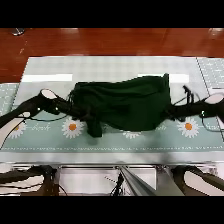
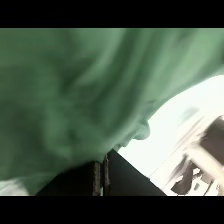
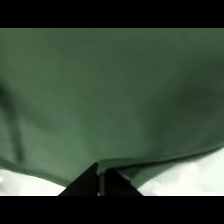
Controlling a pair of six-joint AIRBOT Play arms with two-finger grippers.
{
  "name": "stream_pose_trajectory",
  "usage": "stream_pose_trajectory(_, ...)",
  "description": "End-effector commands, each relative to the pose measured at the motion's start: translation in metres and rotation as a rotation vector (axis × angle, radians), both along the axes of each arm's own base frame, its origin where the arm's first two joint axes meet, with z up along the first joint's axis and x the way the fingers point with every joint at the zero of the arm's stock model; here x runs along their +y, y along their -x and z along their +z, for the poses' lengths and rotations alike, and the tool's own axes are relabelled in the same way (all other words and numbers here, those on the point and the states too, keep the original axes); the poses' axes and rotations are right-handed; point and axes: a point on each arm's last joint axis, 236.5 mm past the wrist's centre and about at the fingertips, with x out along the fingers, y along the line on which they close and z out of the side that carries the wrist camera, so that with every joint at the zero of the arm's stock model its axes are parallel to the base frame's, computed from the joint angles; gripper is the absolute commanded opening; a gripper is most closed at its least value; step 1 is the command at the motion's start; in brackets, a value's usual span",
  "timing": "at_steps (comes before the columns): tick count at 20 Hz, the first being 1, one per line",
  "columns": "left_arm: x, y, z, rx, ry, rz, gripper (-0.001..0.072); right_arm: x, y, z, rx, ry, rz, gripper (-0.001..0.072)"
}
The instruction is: Fold the shirts.
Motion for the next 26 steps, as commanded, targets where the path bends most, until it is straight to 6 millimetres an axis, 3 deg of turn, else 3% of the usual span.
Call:
stream_pose_trajectory(1,-0.003,-0.054,0.088,-0.186,0.137,0.082,0.0034,0.002,-0.052,0.092,-0.203,0.01,0.078,0.0021)
stream_pose_trajectory(2,0.001,-0.079,0.138,-0.303,0.193,0.124,0.0033,-0.002,-0.074,0.141,-0.318,0.032,0.079,0.0021)
stream_pose_trajectory(4,0.019,-0.114,0.26,-0.592,0.282,0.195,0.0033,-0.006,-0.103,0.246,-0.553,0.079,0.076,0.0021)
stream_pose_trajectory(6,0.047,-0.118,0.381,-0.85,0.312,0.272,0.0033,-0.007,-0.108,0.362,-0.825,0.133,0.062,0.002)
stream_pose_trajectory(7,0.061,-0.108,0.438,-0.96,0.325,0.307,0.0033,-0.004,-0.097,0.419,-0.959,0.153,0.05,0.0021)
stream_pose_trajectory(9,0.089,-0.076,0.524,-1.152,0.304,0.374,0.0033,0.003,-0.06,0.509,-1.185,0.187,0.036,0.0021)
stream_pose_trajectory(11,0.105,-0.022,0.595,-1.342,0.274,0.413,0.0033,0.026,-0.001,0.56,-1.352,0.174,0.079,0.0021)
stream_pose_trajectory(12,0.105,0.007,0.618,-1.435,0.242,0.402,0.0033,0.033,0.027,0.571,-1.411,0.205,0.111,0.0021)
stream_pose_trajectory(14,0.099,0.057,0.637,-1.555,0.145,0.377,0.0033,0.033,0.075,0.583,-1.485,0.303,0.105,0.0021)
stream_pose_trajectory(18,0.099,0.108,0.59,-1.524,-0.193,0.344,0.0033,0.008,0.143,0.59,-1.552,0.522,-0.011,0.0021)
stream_pose_trajectory(20,0.099,0.135,0.586,-1.555,-0.258,0.36,0.0033,0.005,0.169,0.592,-1.576,0.572,-0.031,0.0021)
stream_pose_trajectory(23,0.097,0.176,0.578,-1.594,-0.281,0.303,0.0033,0.005,0.189,0.583,-1.555,0.598,-0.03,0.0021)
stream_pose_trajectory(25,0.095,0.184,0.562,-1.552,-0.271,0.23,0.0033,0.006,0.19,0.576,-1.528,0.599,-0.016,0.0021)
stream_pose_trajectory(26,0.096,0.178,0.551,-1.51,-0.271,0.207,0.0033,0.004,0.186,0.572,-1.512,0.599,-0.015,0.0021)
